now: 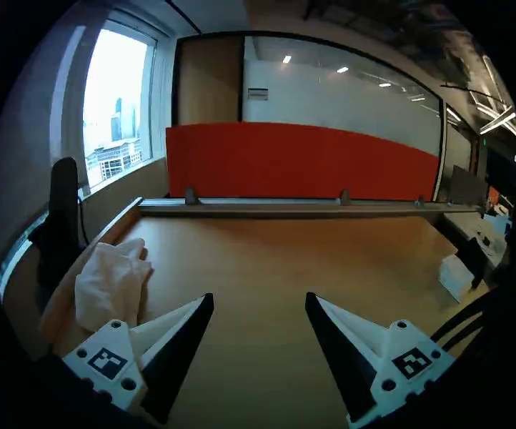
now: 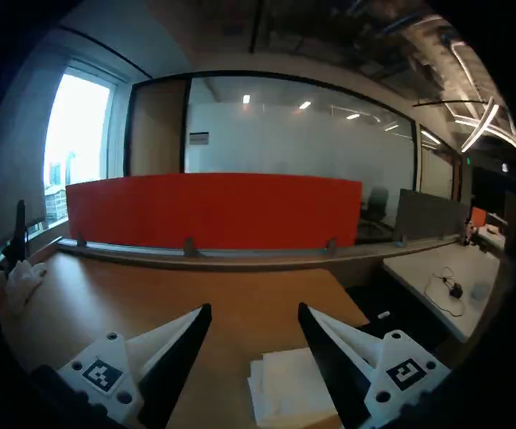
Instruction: Fold towel
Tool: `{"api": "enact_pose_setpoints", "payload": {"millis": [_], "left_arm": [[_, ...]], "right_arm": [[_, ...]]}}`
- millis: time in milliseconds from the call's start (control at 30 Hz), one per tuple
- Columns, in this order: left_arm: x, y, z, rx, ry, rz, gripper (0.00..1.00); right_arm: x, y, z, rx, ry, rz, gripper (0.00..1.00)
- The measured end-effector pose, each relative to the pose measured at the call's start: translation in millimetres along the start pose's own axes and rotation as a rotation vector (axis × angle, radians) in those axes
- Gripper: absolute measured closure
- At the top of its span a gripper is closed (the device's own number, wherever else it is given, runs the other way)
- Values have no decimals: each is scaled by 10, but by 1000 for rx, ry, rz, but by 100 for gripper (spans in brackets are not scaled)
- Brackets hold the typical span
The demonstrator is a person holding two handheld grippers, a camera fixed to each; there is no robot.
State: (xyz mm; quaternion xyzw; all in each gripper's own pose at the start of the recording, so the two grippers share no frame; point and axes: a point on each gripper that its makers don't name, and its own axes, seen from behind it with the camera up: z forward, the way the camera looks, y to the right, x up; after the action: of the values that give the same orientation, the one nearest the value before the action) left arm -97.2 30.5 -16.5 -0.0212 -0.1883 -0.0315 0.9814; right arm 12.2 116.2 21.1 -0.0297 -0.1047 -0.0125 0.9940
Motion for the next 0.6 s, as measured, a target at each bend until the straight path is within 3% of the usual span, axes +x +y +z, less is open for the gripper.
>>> {"api": "enact_pose_setpoints", "payload": {"millis": [600], "left_arm": [[742, -155, 83, 26, 216, -57, 5]], "right_arm": [[358, -960, -27, 89, 67, 12, 7]]}}
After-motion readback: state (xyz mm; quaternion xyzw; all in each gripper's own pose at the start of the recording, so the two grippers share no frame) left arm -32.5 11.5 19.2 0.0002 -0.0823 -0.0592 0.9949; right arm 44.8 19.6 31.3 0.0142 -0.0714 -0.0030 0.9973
